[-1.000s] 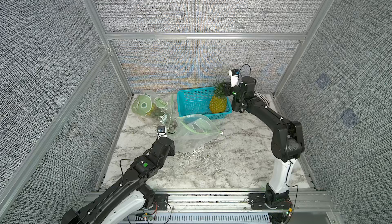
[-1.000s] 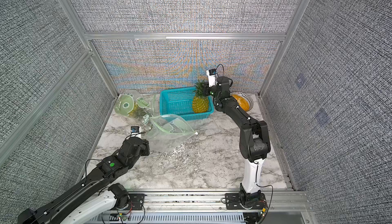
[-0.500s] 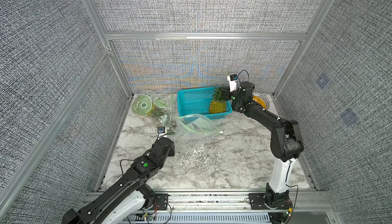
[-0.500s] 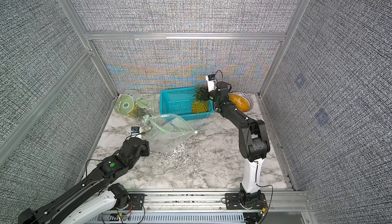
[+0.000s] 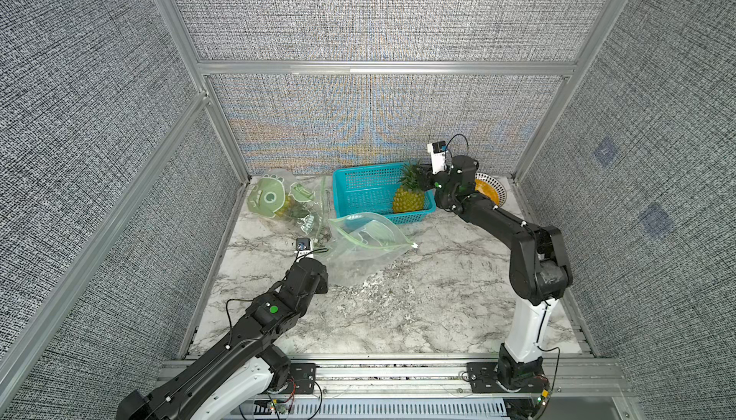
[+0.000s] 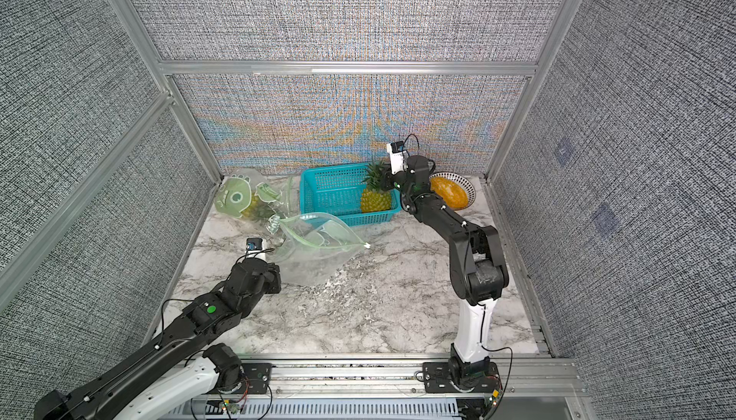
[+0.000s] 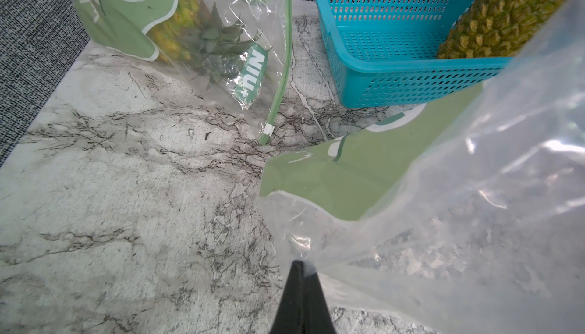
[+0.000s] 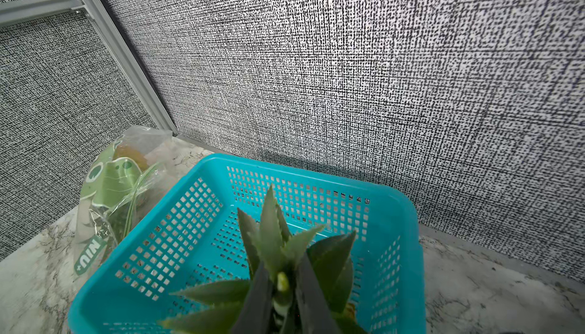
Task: Open the zip-top bag and take out the pineapple
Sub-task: Place the pineapple in the basket.
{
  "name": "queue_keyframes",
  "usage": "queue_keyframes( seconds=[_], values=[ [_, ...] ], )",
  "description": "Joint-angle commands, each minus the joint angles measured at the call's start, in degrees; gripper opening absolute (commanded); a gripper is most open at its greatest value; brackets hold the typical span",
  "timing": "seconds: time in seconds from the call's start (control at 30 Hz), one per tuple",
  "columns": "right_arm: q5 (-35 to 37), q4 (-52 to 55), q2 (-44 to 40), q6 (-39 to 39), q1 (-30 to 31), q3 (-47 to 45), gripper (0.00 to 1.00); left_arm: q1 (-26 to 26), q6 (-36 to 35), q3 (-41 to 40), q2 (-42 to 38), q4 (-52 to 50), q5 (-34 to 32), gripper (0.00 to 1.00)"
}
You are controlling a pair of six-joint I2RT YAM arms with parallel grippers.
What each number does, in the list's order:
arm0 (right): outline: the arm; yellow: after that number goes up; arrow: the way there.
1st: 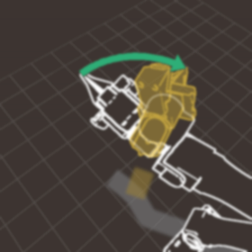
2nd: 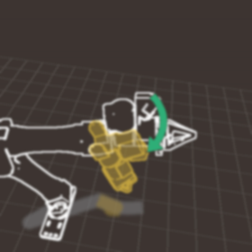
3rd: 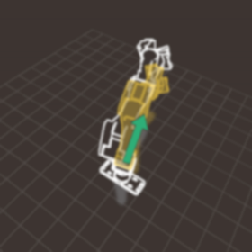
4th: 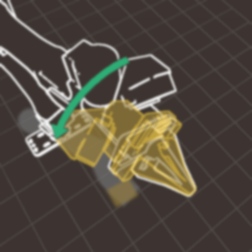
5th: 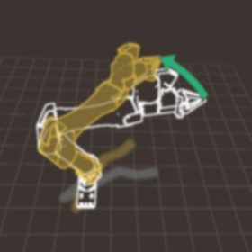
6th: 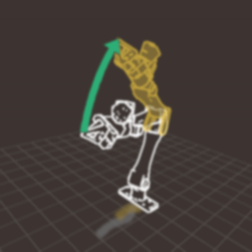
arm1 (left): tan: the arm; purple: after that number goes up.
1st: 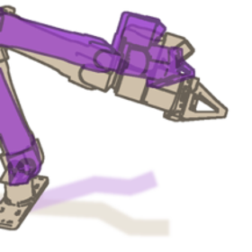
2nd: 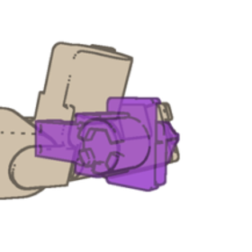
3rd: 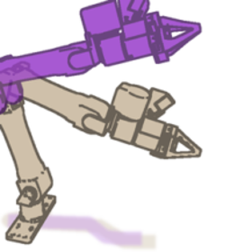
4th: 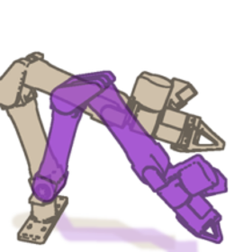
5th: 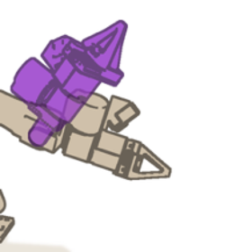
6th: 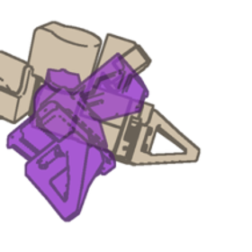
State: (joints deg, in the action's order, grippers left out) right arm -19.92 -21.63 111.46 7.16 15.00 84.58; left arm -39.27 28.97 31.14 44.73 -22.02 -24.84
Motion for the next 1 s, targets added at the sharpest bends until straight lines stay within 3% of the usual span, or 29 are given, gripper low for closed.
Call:
queue_keyframes(
  seconds=[0.0, 0.47, 0.73, 0.97],
  values=[
    [0.1, -2.9, -1.1, -0.1, 0.2, 0.7, 0.21, 0.0, 0.1, -0.1, -0.3, 1.0, 0.3, 0.0],
    [1.0, -3.2, -4.5, 0.1, 0.1, 1.9, 0.61, 0.1, -0.3, -0.1, -0.9, 0.8, 0.1, 0.0],
    [1.9, -3.4, -10.3, 0.2, -0.3, -0.4, 0.64, 0.1, -3.2, 0.7, -0.8, 2.2, 4.2, 0.0],
    [1.9, 2.1, -19.1, -0.3, -1.3, -4.6, 0.64, 0.0, -8.6, 4.5, 1.4, 3.7, 13.9, 0.0]
  ],
)
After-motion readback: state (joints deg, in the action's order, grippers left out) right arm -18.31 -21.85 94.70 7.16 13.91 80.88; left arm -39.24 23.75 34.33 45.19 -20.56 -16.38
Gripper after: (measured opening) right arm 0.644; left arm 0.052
